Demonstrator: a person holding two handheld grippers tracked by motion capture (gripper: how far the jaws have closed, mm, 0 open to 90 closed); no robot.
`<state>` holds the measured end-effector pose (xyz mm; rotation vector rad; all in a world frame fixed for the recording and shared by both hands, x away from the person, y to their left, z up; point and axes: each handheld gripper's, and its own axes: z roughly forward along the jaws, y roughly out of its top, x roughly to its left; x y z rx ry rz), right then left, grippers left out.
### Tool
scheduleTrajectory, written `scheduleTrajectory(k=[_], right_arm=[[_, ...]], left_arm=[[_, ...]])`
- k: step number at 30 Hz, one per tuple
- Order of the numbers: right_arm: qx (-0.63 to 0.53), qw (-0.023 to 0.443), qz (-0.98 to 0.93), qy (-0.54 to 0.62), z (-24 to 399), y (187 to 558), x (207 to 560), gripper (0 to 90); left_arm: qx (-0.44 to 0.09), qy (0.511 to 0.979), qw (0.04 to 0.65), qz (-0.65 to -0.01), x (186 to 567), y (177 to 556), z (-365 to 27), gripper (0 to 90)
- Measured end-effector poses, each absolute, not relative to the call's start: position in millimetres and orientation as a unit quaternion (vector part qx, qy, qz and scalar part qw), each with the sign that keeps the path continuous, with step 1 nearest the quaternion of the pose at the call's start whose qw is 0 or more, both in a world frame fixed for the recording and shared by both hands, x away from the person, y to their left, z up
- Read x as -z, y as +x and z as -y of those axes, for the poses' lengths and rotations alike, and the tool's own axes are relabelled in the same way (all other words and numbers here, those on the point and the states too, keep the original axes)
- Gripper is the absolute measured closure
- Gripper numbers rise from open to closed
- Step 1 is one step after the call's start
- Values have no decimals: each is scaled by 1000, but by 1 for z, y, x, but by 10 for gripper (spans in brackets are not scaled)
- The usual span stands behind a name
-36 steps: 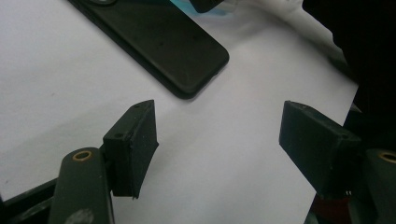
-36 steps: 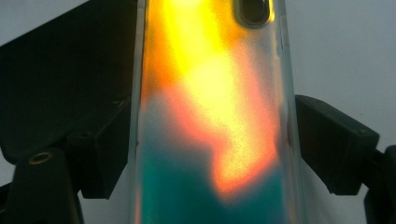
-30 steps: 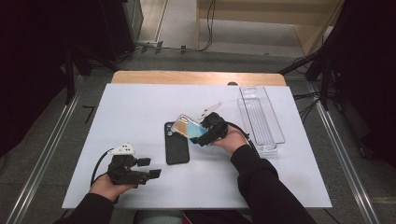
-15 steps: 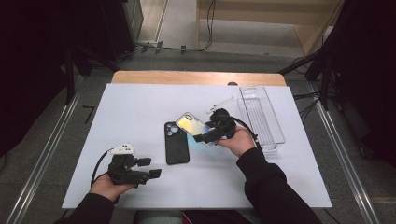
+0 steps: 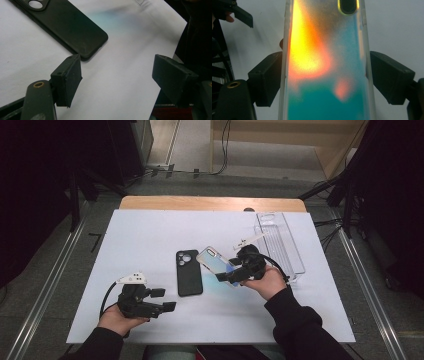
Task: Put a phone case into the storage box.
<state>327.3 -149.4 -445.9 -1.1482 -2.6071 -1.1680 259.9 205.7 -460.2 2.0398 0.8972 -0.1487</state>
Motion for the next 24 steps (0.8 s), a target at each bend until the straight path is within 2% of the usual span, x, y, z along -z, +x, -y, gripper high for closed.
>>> scheduleTrajectory(k=[19,24], right_arm=[[394,26,812,-430,159,295,460,151],[401,27,798,-450,158,294,462,151]], left_arm=[[80,801,436,-402,444,271,-192,229],[68,802,421,-418,442,274,-187,238]])
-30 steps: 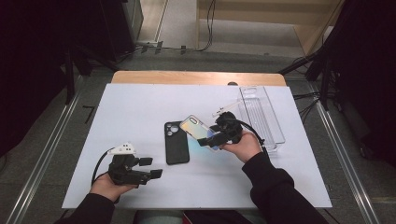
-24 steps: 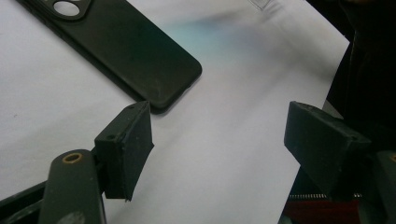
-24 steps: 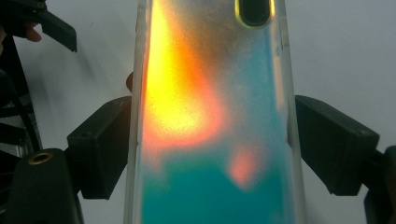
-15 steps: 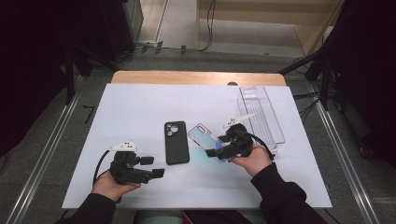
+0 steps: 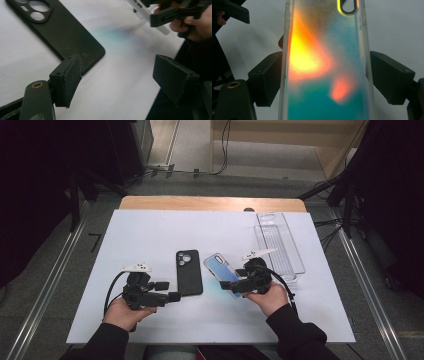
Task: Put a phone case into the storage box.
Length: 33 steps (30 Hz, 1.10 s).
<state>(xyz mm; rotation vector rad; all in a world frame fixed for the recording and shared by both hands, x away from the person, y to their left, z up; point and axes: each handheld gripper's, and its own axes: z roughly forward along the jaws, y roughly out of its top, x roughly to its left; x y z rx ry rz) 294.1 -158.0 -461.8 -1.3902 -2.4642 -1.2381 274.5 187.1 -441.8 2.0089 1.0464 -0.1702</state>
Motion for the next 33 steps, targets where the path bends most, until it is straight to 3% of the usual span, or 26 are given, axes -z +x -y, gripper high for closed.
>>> scheduleTrajectory(k=[33], right_arm=[[441,9,749,-495,131,285,473,151]], left_arm=[[56,785,410,-460,419,310,-140,257]])
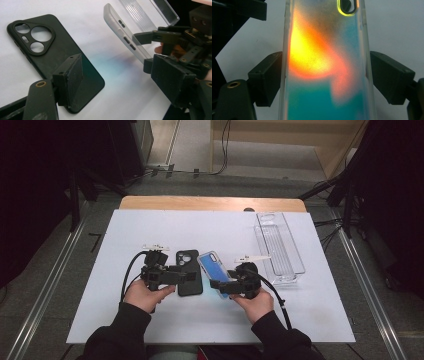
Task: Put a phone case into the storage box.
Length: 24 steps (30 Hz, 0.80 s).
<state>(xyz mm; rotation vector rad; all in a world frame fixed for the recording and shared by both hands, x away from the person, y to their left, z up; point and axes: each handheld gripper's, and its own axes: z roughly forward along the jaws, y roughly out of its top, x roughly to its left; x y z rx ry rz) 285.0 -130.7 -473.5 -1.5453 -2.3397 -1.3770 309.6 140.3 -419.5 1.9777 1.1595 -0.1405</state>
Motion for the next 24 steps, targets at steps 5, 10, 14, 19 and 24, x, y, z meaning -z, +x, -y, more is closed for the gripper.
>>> scheduleTrajectory(k=[5,10,14,19,24], right_arm=[[448,11,739,-504,131,285,475,151],[449,2,737,-506,125,283,476,151],[455,2,731,-509,122,282,477,151],[462,3,726,-510,120,280,477,150],[467,7,721,-512,118,278,479,151]], left_arm=[[48,786,404,-466,418,315,-131,258],[30,787,399,-470,417,319,-120,278],[36,783,394,-481,418,323,-113,278],[41,777,392,-491,420,328,-109,284],[44,773,387,-501,421,332,-104,318]])
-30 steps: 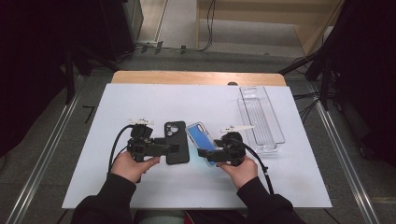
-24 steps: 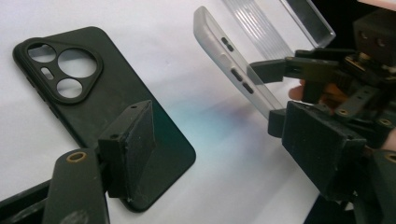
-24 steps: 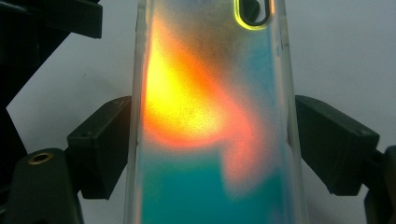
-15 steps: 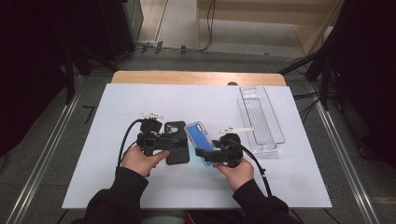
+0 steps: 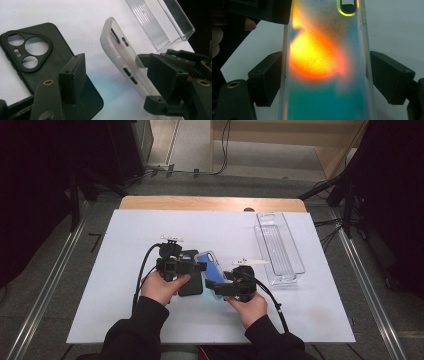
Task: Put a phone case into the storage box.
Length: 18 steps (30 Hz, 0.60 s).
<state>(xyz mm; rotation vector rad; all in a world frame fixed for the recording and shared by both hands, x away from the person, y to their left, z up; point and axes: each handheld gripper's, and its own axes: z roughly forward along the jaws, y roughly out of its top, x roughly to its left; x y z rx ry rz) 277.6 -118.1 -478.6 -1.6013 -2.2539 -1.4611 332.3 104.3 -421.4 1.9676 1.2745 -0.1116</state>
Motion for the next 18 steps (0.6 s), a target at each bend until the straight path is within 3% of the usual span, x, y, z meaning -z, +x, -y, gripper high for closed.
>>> scheduleTrajectory(k=[11,15,16,17,18], right_arm=[[477,-4,722,-501,113,274,479,151],[485,-7,720,-496,111,273,480,151],[488,-11,722,-491,111,272,480,151],[488,-11,722,-491,111,272,480,151],[490,-15,723,-486,110,271,479,151]], left_arm=[[61,757,384,-525,429,341,-99,423],[72,749,390,-531,431,342,-97,514],[73,748,394,-529,431,342,-97,608],[75,746,399,-528,430,342,-97,608],[81,742,403,-530,430,342,-97,695]])
